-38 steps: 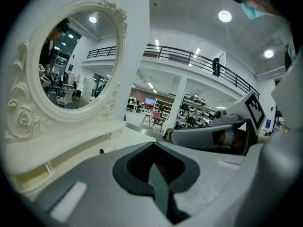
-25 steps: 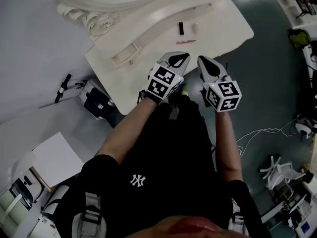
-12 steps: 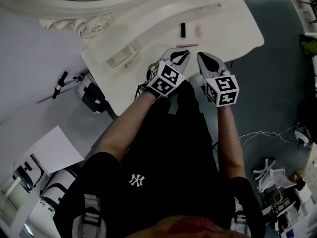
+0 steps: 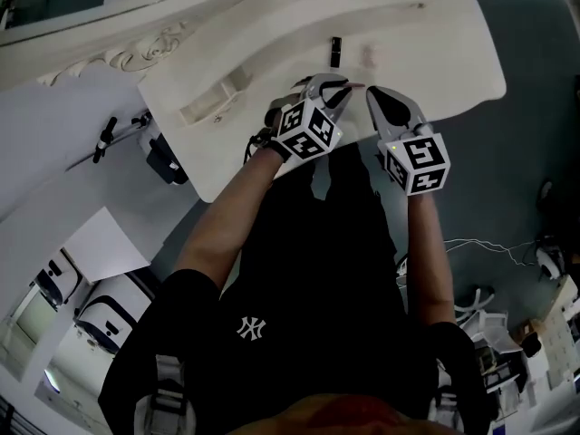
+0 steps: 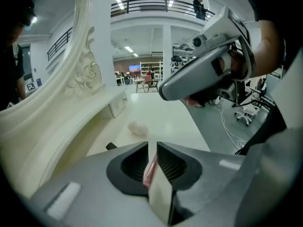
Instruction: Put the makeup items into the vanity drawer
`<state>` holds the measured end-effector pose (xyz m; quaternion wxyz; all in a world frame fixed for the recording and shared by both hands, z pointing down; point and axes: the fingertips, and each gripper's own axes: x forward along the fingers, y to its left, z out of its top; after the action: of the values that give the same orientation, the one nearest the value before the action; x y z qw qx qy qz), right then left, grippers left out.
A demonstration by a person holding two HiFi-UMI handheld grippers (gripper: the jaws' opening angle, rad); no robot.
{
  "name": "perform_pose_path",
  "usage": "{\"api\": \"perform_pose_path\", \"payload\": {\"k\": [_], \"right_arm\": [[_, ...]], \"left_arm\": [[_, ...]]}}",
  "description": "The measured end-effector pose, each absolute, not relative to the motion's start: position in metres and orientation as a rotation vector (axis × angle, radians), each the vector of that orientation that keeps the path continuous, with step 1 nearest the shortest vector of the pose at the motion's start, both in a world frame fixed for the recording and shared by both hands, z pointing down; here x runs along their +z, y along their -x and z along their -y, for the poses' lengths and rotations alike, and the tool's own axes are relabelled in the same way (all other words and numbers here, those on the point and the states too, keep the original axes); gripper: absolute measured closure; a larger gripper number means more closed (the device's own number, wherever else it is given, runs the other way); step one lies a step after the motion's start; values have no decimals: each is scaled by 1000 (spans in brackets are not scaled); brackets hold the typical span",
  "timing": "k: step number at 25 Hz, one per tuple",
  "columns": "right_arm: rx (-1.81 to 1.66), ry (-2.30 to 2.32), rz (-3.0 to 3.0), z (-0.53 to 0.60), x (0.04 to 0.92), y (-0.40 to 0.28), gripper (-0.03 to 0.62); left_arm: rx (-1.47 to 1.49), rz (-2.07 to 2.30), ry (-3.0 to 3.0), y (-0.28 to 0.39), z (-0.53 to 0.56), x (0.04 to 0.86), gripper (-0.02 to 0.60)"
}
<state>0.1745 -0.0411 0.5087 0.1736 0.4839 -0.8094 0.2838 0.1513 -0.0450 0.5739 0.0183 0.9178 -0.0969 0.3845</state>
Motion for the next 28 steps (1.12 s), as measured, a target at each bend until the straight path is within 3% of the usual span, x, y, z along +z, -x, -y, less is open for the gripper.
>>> {"api": "perform_pose_path", "payload": {"k": [15, 28], "right_arm": [[847, -1323, 2308, 47, 533, -187, 569], [818, -1353, 2288, 44, 525, -180, 569]], "left_arm": [[1464, 58, -2847, -161, 37, 625, 520], [1391, 90, -2834, -152, 36, 621, 535]]}}
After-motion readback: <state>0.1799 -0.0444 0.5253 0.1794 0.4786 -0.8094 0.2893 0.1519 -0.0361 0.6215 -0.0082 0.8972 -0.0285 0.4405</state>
